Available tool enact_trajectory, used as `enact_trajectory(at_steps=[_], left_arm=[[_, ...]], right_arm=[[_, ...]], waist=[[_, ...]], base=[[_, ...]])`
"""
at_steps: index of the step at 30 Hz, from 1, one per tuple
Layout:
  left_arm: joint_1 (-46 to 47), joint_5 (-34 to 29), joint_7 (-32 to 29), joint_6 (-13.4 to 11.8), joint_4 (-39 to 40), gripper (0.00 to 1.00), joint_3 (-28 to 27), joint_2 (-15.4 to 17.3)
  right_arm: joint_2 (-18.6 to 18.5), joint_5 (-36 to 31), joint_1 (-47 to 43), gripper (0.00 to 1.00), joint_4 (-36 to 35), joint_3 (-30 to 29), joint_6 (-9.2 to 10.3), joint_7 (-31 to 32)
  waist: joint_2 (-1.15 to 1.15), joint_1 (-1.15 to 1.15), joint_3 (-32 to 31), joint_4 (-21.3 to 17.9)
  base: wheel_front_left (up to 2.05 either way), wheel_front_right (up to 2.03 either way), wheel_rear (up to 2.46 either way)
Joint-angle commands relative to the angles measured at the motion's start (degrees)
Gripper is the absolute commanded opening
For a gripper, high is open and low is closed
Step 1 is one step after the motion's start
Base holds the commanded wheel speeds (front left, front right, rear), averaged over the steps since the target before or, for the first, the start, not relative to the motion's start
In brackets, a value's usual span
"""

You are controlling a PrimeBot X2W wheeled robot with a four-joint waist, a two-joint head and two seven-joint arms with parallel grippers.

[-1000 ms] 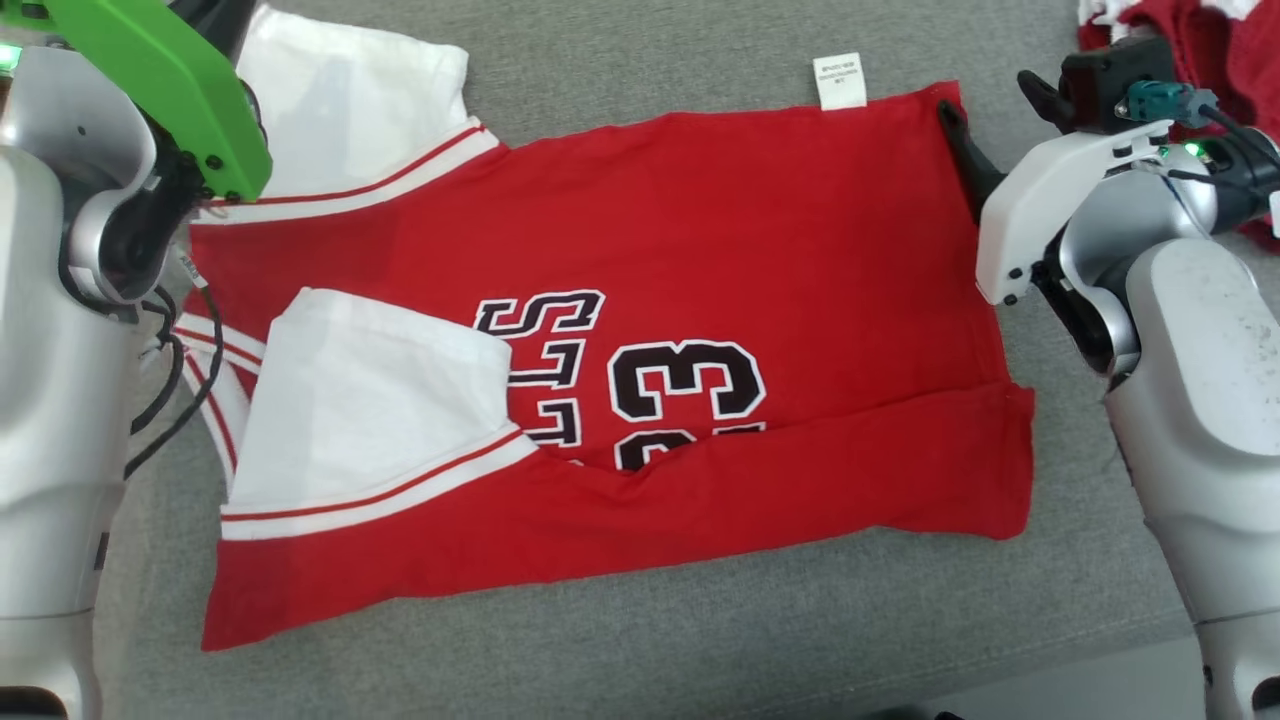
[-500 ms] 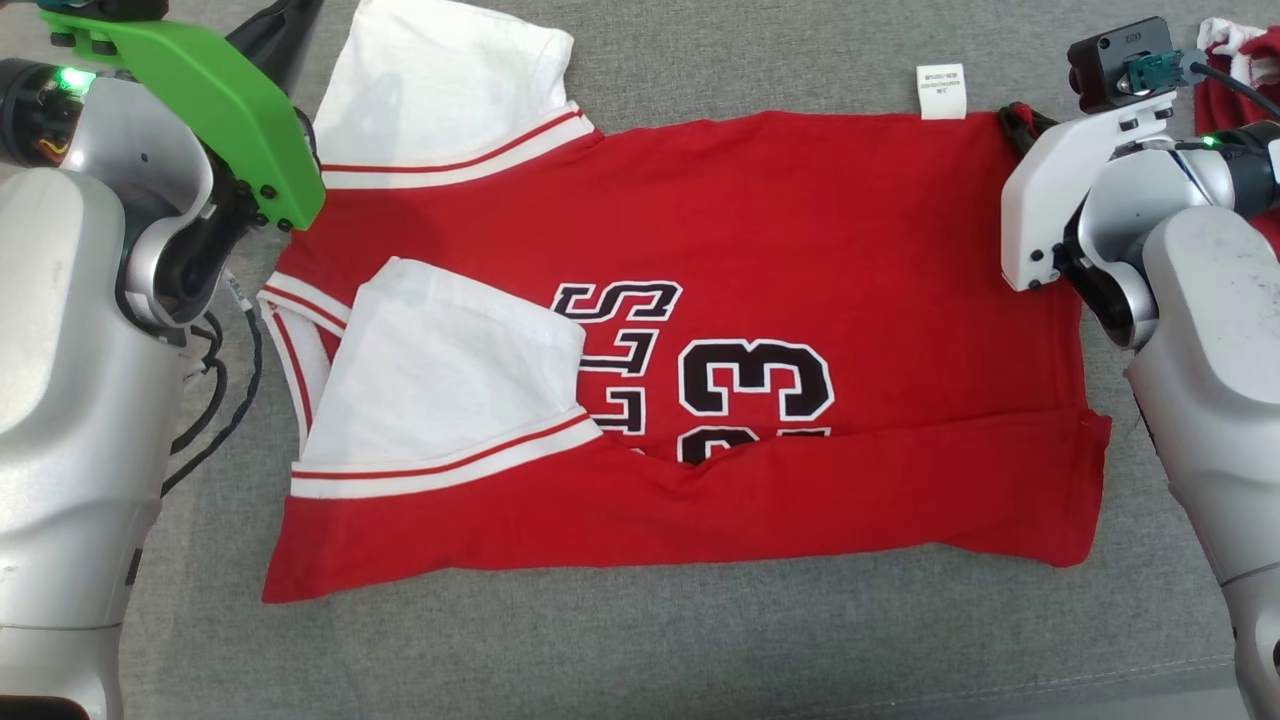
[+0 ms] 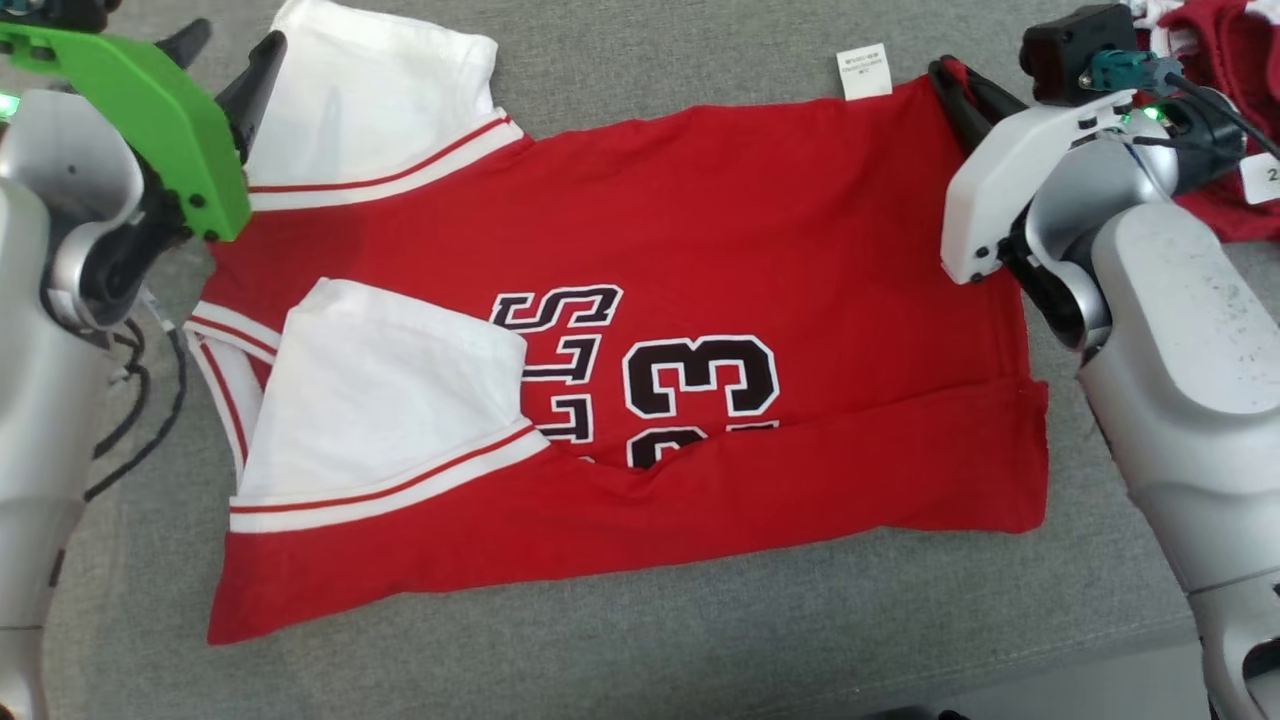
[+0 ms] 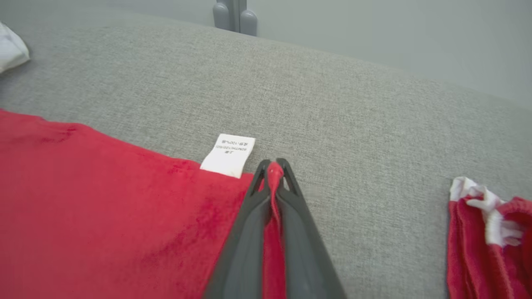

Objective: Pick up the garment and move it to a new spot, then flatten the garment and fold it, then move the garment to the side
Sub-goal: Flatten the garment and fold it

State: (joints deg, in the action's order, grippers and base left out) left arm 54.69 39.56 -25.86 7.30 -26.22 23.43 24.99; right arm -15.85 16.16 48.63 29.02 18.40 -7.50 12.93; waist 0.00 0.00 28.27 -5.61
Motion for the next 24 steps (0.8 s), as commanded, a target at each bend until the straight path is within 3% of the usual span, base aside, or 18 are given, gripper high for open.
enact_trajectory(at_steps=[1, 9, 16, 21, 22, 23, 24], left_arm=[[1.55, 0.2, -1.09, 0.23, -0.02, 1.0, -0.08, 1.63], [4.74, 0.26, -6.45, -0.91, -1.59, 1.0, -0.98, 7.45], [4.68, 0.57, -8.81, -2.45, -1.04, 1.0, -1.74, 9.69], [3.79, 1.02, -9.86, -2.79, -0.41, 1.0, -1.31, 9.56], [3.58, 0.94, -10.06, -2.8, -0.23, 0.85, -1.06, 9.51], [3.45, 0.89, -10.21, -2.87, -0.08, 0.46, -0.88, 9.44], [3.33, 0.74, -10.48, -2.88, 0.09, 0.18, -0.57, 9.35]], right_arm=[[0.57, 0.47, -0.19, 0.0, -1.27, 0.72, 0.02, -0.51], [3.1, 1.92, 0.71, 0.0, -6.15, 3.64, 0.02, -2.35], [3.71, 2.55, 0.89, 0.0, -7.85, 4.76, 0.02, -3.71], [3.92, 2.71, 0.7, 0.0, -7.76, 4.86, 0.02, -4.49], [4.01, 2.74, 0.7, 0.0, -7.62, 4.87, 0.02, -4.56], [4.09, 2.76, 0.72, 0.0, -7.53, 4.91, 0.02, -4.66], [4.12, 2.78, 0.83, 0.0, -7.44, 4.93, 0.02, -4.7]], waist=[[0.0, 0.0, 2.02, -2.76], [0.0, 0.0, 6.33, -8.53], [0.0, 0.0, 8.3, -11.2], [0.0, 0.0, 8.58, -11.69], [0.0, 0.0, 8.56, -11.7], [0.0, 0.0, 8.54, -11.69], [0.0, 0.0, 8.49, -11.64]], base=[[0.0, 0.0, 0.0], [0.0, 0.0, 0.0], [0.0, 0.0, 0.0], [0.0, 0.0, 0.0], [0.0, 0.0, 0.0], [0.0, 0.0, 0.0], [0.0, 0.0, 0.0]])
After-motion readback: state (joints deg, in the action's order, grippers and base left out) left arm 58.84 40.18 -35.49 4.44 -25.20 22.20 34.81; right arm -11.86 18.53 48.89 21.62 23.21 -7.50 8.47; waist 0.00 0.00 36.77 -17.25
